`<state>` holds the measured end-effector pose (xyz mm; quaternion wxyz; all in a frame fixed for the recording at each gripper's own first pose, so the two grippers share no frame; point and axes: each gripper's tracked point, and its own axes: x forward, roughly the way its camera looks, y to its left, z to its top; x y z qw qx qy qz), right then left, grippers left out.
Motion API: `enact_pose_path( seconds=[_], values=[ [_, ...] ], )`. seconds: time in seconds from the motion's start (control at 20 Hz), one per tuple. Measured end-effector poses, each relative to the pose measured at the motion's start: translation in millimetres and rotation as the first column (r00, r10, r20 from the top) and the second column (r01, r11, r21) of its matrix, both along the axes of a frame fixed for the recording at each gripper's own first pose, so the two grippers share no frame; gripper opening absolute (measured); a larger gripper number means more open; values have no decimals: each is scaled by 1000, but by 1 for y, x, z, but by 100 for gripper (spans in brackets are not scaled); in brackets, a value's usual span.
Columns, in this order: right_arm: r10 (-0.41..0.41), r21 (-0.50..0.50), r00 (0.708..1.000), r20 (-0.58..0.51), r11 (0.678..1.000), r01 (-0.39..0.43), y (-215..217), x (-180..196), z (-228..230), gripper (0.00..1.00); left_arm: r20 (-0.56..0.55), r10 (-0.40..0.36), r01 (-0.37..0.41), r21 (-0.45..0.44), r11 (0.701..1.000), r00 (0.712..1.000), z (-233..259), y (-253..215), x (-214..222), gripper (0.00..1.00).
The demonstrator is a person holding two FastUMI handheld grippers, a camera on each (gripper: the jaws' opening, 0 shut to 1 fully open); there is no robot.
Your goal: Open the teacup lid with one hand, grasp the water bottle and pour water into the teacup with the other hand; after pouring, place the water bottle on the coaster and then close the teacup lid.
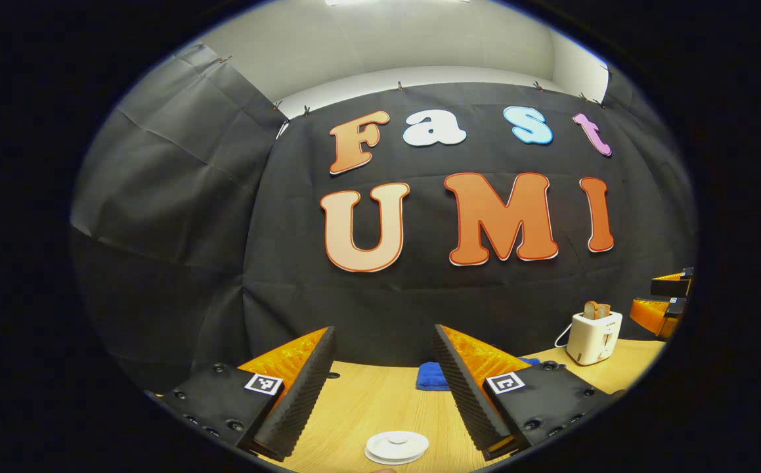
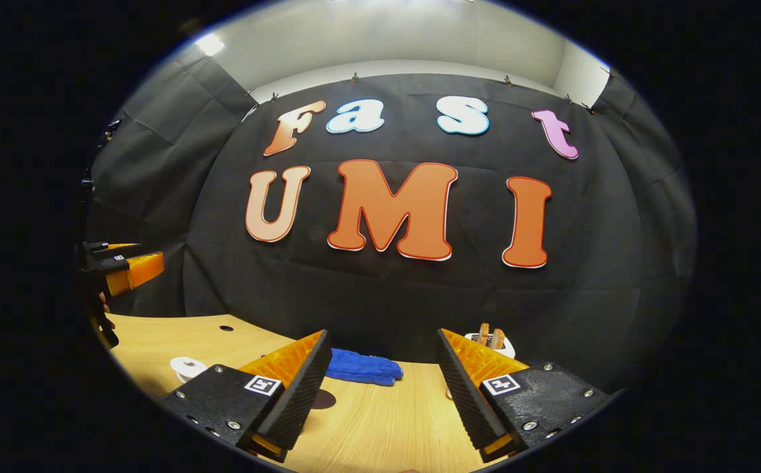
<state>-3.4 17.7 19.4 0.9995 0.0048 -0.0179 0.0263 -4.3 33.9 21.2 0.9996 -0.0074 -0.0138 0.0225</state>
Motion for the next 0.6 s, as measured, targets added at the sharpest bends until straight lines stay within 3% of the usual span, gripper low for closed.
enact_pose_path(
  seconds=[0.05, 0.2, 0.35, 0.45, 0.5, 0.55, 0.6],
  values=[
    [8, 5, 1000, -2, 1000, -8, 4, 1, 0, 96, 4, 1, -1, -2, 1000, 1000, 1, 3, -1, 92],
    [23, 8, 1000, -19, 1000, -23, 14, 1, -7, 96, -1, 16, -16, -23, 1000, 1000, -2, 13, -2, 96],
    [43, -3, 999, -32, 999, -43, 25, 0, -15, 96, -38, -5, 3, -31, 1000, 999, -19, 12, -3, 92],
    [61, -7, 997, -46, 998, -61, 34, 0, -20, 96, -71, -30, 27, -41, 999, 997, -33, 10, -2, 100],
    [69, -9, 996, -53, 998, -70, 39, -1, -25, 96, -88, -37, 33, -46, 998, 995, -40, 10, -2, 100],
    [76, -9, 995, -63, 997, -77, 43, -1, -30, 96, -105, -42, 37, -50, 998, 994, -47, 11, -1, 93],
    [85, -7, 994, -75, 996, -86, 48, 0, -36, 96, -123, -47, 42, -49, 998, 991, -55, 10, -1, 97]
  ],
)
